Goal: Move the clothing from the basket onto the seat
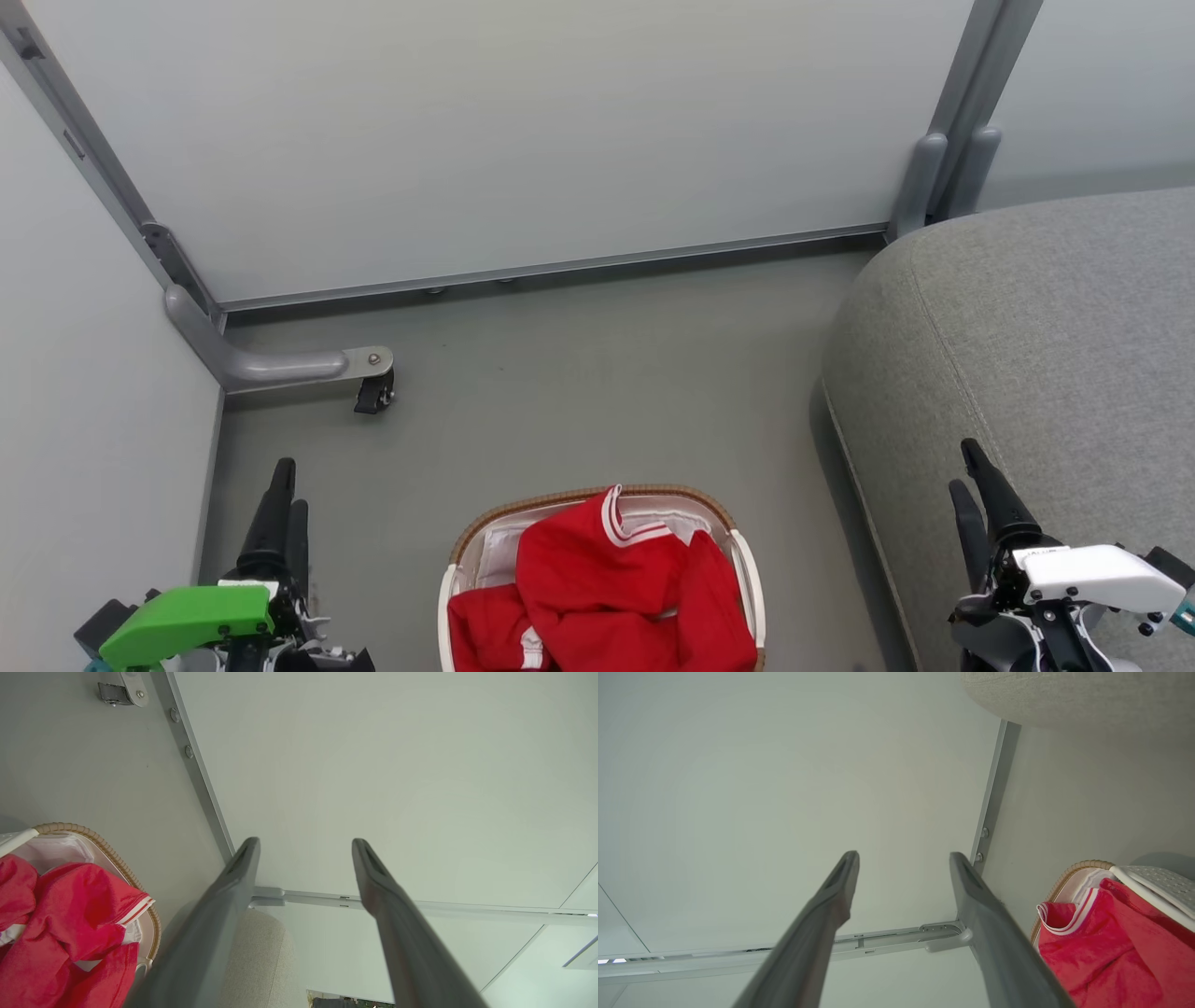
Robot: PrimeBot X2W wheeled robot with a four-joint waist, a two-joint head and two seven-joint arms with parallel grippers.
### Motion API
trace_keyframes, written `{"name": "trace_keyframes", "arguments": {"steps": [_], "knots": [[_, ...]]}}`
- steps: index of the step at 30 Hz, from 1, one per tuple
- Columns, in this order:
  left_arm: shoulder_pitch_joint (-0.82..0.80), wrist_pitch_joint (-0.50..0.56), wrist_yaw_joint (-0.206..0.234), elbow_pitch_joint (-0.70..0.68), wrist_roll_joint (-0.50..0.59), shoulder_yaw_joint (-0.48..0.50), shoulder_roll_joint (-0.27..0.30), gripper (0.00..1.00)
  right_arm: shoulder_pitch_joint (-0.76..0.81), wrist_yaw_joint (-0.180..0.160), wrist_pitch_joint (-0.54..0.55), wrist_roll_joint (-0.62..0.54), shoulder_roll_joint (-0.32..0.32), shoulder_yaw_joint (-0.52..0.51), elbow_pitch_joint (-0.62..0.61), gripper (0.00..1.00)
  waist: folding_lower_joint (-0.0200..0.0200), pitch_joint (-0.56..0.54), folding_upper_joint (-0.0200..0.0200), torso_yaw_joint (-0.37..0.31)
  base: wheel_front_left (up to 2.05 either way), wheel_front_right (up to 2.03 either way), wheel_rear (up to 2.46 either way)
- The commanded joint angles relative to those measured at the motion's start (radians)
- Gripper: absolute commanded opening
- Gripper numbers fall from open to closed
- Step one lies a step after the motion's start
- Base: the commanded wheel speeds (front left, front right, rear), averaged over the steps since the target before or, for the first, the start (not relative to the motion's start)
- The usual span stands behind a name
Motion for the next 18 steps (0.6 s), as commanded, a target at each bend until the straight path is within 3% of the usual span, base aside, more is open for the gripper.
{"name": "trace_keyframes", "arguments": {"steps": [1,8,18], "knots": [[-0.009,-0.012,-0.001,-0.022,0.021,-0.013,0.004,1.0,-0.007,0.0,-0.013,-0.026,-0.009,0.001,-0.021,1.0,0.0,0.001,0.0,0.001,0.0,0.0,0.0],[-0.019,-0.043,-0.001,-0.036,0.076,-0.041,0.005,1.0,-0.008,0.0,-0.044,-0.145,-0.01,-0.008,-0.041,1.0,0.0,0.004,0.0,0.003,0.0,0.0,0.0],[-0.044,-0.084,0.001,-0.065,0.262,-0.074,0.006,1.0,-0.004,0.0,-0.085,-0.407,-0.012,-0.008,-0.11,1.0,0.0,0.01,0.0,0.007,0.0,0.0,0.0]]}}
